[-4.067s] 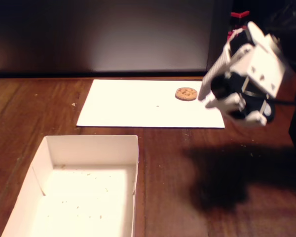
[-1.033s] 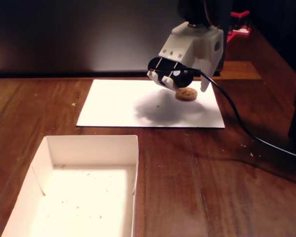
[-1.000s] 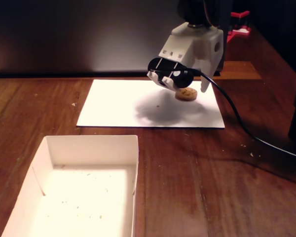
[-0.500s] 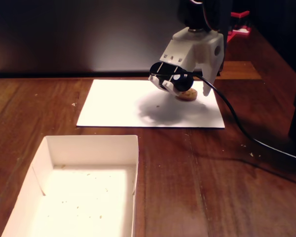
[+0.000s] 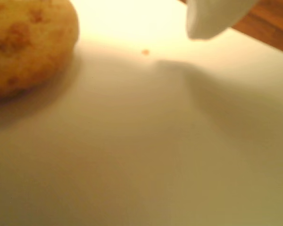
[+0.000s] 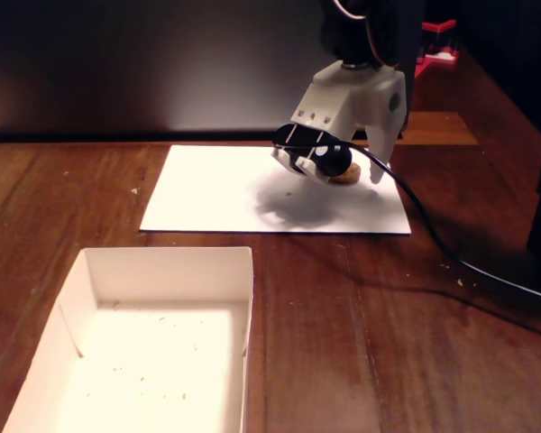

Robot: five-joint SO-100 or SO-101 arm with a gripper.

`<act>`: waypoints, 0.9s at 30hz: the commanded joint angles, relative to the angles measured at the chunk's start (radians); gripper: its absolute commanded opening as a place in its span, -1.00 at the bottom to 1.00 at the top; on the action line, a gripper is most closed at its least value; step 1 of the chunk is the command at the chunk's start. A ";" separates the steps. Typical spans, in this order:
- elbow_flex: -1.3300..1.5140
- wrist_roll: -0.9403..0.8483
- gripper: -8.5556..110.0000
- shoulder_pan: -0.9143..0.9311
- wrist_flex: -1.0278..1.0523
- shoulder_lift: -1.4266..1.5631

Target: Grasp a mini cookies block and put it in the white box.

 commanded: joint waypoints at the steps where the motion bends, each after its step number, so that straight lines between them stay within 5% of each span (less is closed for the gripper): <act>1: -0.009 -0.006 -0.11 0.000 -0.005 0.028; 27: -0.017 0.002 -0.13 0.012 0.011 -0.012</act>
